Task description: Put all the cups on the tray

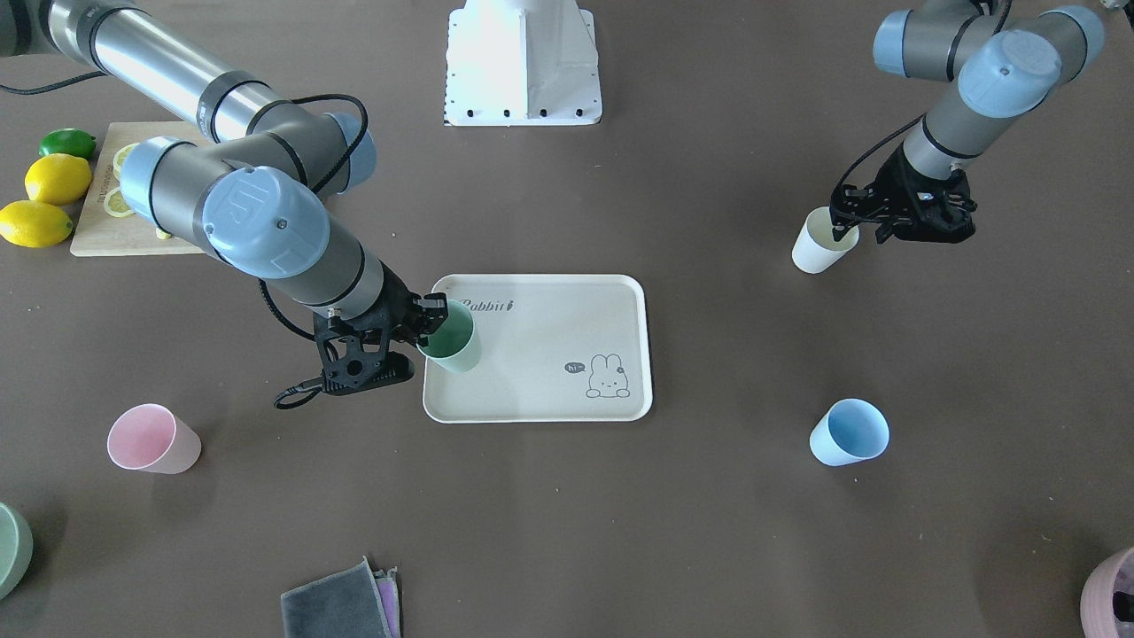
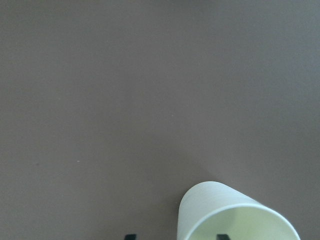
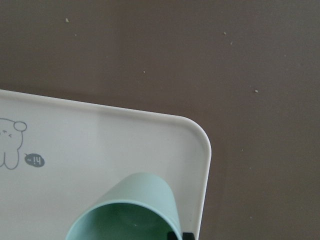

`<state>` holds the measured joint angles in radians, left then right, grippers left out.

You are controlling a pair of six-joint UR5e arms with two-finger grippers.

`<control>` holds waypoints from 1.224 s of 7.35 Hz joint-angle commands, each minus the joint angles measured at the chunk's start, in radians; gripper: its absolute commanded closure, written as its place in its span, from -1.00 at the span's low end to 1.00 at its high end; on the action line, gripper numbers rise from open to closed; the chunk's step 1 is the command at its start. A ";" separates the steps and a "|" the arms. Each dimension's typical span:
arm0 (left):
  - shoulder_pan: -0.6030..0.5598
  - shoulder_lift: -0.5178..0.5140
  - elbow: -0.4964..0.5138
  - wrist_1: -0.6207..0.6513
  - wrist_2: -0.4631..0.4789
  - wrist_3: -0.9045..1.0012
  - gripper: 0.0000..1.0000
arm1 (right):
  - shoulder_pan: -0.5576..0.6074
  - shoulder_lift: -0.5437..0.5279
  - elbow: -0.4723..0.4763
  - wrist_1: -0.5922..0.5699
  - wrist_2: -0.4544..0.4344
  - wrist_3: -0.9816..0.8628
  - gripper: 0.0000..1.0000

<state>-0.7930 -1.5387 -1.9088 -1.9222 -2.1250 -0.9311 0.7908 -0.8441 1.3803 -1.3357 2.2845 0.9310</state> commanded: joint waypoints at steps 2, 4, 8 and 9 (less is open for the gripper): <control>0.011 -0.093 -0.009 -0.003 -0.009 -0.110 1.00 | -0.028 -0.001 0.003 0.026 0.003 0.047 1.00; 0.014 -0.260 0.016 0.053 -0.007 -0.170 1.00 | -0.033 -0.019 0.031 0.018 0.006 0.052 1.00; 0.023 -0.578 0.224 0.160 0.000 -0.225 1.00 | -0.045 -0.085 0.095 0.012 0.009 0.048 0.75; 0.026 -0.615 0.264 0.155 0.000 -0.262 1.00 | -0.053 -0.089 0.098 0.012 -0.002 0.051 -0.52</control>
<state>-0.7707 -2.0983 -1.6966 -1.7655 -2.1249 -1.1614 0.7465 -0.9216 1.4681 -1.3236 2.2909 0.9805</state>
